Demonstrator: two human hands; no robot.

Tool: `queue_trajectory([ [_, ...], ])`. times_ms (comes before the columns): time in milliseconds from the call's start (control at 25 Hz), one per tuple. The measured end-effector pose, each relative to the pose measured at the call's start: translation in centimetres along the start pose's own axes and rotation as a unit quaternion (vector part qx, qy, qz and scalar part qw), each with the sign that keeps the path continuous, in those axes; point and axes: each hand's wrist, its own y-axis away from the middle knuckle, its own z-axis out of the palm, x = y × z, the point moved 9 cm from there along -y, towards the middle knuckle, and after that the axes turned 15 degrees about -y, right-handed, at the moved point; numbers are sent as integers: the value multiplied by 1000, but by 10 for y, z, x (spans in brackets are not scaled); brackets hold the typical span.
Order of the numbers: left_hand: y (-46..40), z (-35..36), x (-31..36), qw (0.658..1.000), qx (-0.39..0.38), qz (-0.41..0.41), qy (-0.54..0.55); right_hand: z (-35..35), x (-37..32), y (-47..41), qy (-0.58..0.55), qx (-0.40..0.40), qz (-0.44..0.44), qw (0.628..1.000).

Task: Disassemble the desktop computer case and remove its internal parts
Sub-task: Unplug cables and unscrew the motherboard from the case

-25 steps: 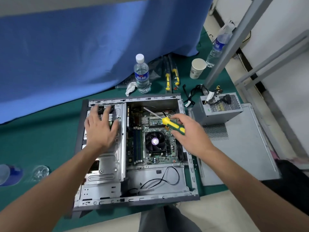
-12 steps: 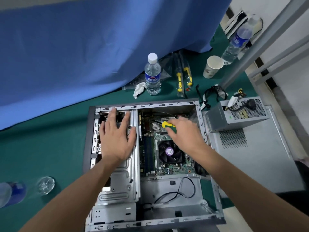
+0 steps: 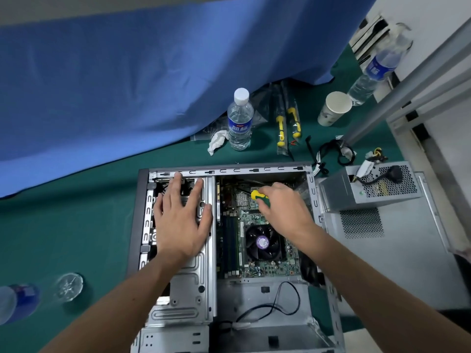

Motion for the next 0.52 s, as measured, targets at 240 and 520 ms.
queue_trajectory([
  [240,0,-1,0,1000,-4,-2,-3,2,-4,-1,4,-9,-11,1000],
  [520,-1,-2,1,1000,-10,-1,-10,4,-27,-9,75,-27,-15,997],
])
